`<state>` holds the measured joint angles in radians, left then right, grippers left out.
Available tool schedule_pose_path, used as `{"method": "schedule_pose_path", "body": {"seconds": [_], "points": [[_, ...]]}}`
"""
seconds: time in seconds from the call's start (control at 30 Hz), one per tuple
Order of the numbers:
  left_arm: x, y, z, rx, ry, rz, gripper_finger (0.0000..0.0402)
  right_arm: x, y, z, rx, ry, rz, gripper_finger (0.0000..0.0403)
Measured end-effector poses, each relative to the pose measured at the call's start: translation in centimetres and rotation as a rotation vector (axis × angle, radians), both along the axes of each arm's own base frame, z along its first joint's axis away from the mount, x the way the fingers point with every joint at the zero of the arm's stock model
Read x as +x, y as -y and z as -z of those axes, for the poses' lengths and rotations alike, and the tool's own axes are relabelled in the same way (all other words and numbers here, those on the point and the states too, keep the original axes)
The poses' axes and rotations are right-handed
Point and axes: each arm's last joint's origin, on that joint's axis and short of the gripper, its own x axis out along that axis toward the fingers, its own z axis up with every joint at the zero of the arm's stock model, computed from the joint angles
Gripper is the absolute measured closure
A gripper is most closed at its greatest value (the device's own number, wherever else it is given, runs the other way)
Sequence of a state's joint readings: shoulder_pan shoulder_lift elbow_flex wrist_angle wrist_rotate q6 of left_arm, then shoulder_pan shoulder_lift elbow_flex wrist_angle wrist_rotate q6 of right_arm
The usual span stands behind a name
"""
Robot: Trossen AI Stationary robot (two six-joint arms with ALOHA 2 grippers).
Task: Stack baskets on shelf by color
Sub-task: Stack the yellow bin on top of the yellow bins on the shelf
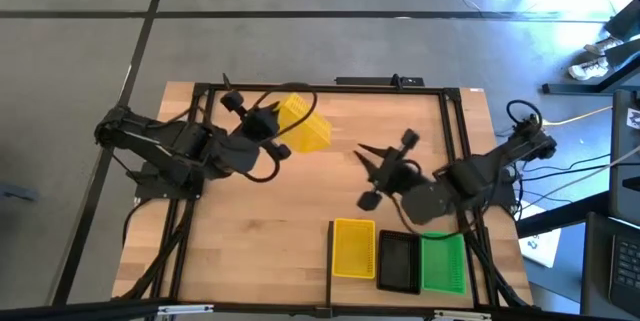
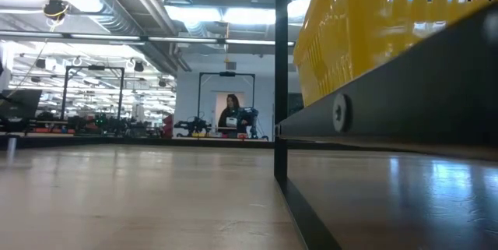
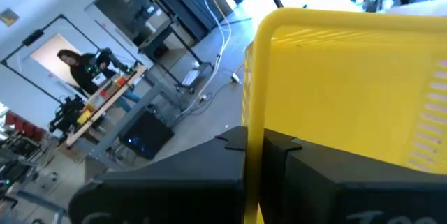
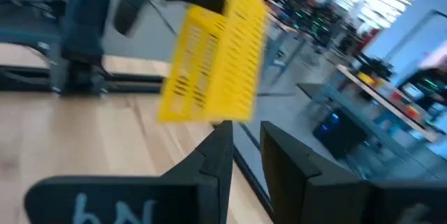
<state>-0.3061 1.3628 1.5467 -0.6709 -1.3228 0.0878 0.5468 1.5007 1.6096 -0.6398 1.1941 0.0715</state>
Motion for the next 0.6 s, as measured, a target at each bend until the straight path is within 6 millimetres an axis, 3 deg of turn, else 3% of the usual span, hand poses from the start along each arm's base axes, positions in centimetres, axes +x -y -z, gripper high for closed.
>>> {"method": "schedule_pose_path", "body": {"seconds": [0.23, 0.6], "points": [[0.3, 0.1, -0.5, 0.017, 0.006, 0.007, 0.0401, 3.9, 0.7, -0.3, -0.007, 0.045, -0.131, 0.0328], [0.3, 0.1, -0.5, 0.018, 0.006, 0.008, 0.0401, 7.5, 2.4, 0.8, -0.043, 0.081, -0.09, 0.0328]]}}
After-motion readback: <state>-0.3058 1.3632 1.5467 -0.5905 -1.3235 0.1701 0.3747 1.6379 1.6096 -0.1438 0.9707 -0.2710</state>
